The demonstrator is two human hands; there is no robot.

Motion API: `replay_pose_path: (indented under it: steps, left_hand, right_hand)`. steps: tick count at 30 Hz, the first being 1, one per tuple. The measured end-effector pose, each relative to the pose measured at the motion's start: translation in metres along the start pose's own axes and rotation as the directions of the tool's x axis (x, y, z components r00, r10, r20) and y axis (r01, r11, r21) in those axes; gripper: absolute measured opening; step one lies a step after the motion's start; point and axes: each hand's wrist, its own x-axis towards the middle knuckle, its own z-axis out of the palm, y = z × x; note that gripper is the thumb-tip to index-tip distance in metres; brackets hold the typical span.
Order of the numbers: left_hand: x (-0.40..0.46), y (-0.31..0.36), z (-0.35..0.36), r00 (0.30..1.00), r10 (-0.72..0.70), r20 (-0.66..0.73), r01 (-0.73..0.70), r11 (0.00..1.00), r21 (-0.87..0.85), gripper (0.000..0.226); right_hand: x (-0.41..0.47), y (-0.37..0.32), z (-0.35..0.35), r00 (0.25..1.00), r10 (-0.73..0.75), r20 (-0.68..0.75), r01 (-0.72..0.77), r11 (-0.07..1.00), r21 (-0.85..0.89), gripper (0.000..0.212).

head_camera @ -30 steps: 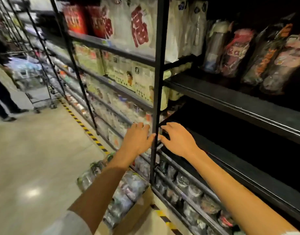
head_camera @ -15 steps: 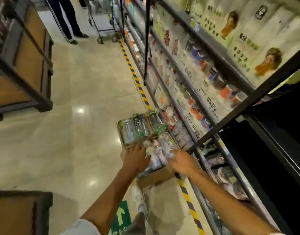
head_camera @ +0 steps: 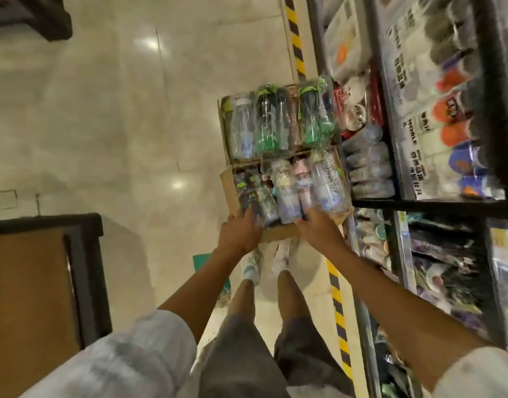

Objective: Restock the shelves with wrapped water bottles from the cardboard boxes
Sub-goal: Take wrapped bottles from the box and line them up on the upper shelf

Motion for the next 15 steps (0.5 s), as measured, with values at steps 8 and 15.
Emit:
replay_pose_path:
  steps: [8,15]
  left_hand:
    - [0.133,-0.029,0.094,0.949,-0.303,0.084,0.309,0.854,-0.419,0.069]
    - [0.228,-0.055,0.16,0.847,-0.514,0.137,0.466,0.592,-0.658,0.07]
  right_hand:
    - [0.153,0.045,0.055,0.999,0.045,-0.013,-0.045,0.997,0.056,0.069]
    - [0.243,0.069,0.095,0.992,0.127,-0.021,-0.122,0.979,0.163,0.065]
